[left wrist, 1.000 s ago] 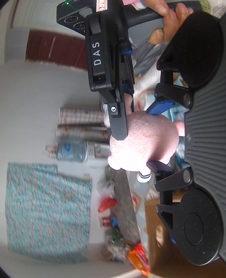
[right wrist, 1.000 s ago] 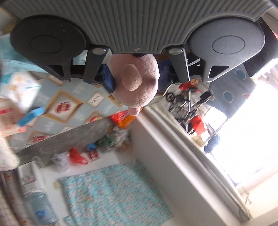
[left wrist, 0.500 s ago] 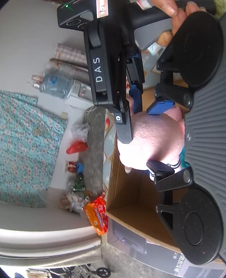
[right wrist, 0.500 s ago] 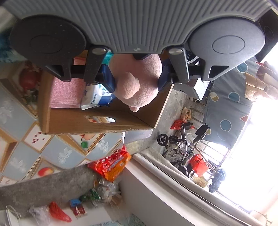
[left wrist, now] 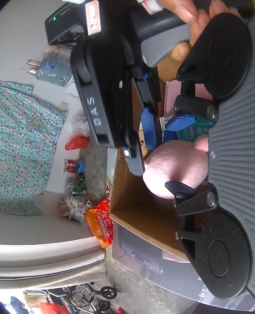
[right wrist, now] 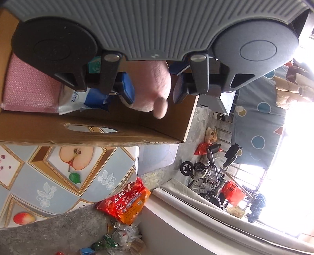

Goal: Organize soft objects
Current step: 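Lower the pig into the cardboard box and open both grippers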

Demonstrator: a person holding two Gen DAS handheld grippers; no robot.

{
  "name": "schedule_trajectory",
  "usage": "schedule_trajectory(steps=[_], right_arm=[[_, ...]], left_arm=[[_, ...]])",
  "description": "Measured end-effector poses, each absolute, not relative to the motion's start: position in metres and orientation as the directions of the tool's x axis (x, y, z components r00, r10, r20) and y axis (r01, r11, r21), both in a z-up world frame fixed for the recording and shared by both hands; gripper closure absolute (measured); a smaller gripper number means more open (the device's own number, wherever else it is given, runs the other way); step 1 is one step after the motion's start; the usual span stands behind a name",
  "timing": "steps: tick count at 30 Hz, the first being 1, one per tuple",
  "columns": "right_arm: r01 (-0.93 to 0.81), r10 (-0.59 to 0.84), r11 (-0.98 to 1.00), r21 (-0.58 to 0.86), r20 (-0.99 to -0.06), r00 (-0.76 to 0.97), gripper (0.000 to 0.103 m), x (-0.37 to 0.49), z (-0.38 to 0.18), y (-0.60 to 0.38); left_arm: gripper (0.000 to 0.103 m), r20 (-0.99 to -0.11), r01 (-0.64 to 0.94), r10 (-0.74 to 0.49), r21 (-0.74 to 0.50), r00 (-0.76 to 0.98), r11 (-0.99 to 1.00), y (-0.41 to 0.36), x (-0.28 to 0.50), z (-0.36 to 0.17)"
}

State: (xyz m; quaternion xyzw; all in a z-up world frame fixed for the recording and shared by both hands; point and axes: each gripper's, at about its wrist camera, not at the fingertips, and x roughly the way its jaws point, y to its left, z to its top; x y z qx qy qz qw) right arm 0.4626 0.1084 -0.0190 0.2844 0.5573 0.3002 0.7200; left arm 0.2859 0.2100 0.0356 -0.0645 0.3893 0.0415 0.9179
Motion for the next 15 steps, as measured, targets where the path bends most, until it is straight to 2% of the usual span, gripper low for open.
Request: schedule_trajectory(steps=[8,15], right_arm=[[-0.068,0.762,0.644,0.762,-0.63,0.15,0.058,0.468,-0.042,0.129],[-0.043,0.725,0.682,0.73,-0.666,0.174,0.045,0.47,-0.044,0.125]], left_arm=[[0.042,-0.722,-0.147,0.047,-0.076,0.69,0.986,0.222,0.276,0.037],[0.039,-0.741,-0.161,0.046,-0.085,0.67,0.983,0.232,0.27,0.034]])
